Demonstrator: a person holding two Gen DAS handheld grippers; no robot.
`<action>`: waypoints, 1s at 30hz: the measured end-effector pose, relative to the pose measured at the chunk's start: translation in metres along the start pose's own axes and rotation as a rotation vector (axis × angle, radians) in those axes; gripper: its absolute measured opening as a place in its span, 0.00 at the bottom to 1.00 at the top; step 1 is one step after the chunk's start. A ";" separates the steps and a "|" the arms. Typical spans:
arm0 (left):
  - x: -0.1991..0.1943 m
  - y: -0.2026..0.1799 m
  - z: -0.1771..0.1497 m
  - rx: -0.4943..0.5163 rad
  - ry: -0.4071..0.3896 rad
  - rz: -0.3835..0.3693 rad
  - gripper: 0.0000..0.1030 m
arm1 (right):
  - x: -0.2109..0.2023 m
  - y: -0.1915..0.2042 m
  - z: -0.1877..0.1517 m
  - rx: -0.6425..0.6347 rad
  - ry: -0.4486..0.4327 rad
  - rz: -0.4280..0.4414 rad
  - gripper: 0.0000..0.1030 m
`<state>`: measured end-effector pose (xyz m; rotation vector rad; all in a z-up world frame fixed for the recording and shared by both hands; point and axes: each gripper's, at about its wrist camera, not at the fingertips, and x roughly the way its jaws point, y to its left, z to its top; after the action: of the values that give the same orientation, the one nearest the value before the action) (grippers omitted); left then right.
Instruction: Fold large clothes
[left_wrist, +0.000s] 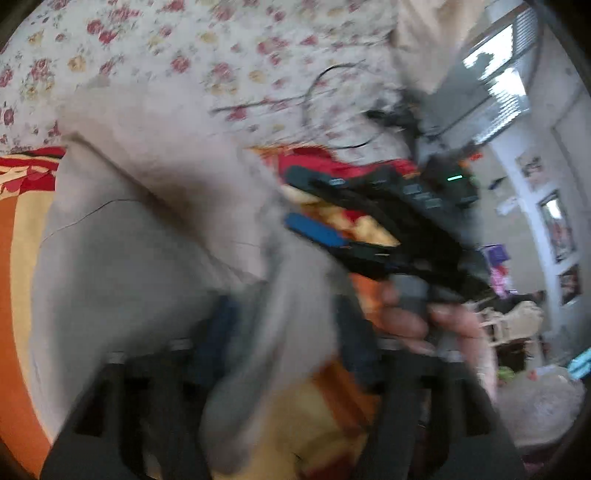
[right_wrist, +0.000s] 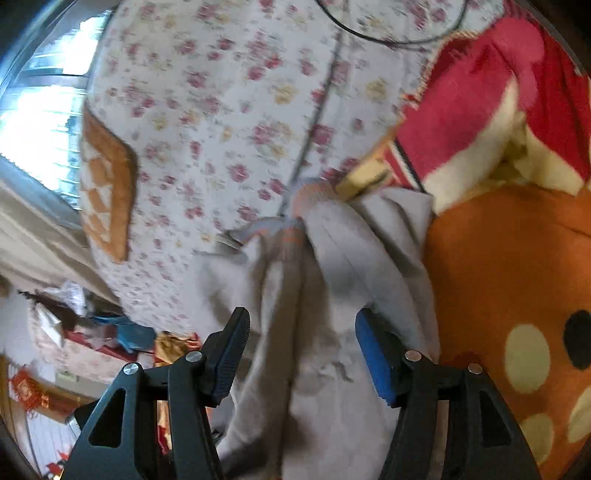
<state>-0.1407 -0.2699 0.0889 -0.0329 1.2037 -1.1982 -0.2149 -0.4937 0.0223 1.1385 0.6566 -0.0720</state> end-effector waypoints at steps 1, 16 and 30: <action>-0.014 -0.004 -0.001 0.009 -0.010 -0.006 0.72 | -0.002 0.004 -0.001 -0.012 -0.009 0.022 0.68; -0.042 0.084 -0.039 -0.116 -0.062 0.482 0.73 | 0.053 0.079 -0.029 -0.393 0.115 -0.059 0.95; -0.045 0.031 -0.033 0.022 -0.140 0.395 0.73 | 0.000 0.077 -0.006 -0.452 -0.119 -0.162 0.06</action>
<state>-0.1372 -0.2065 0.0876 0.1303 1.0166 -0.8481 -0.1889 -0.4553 0.0834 0.6405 0.6191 -0.1210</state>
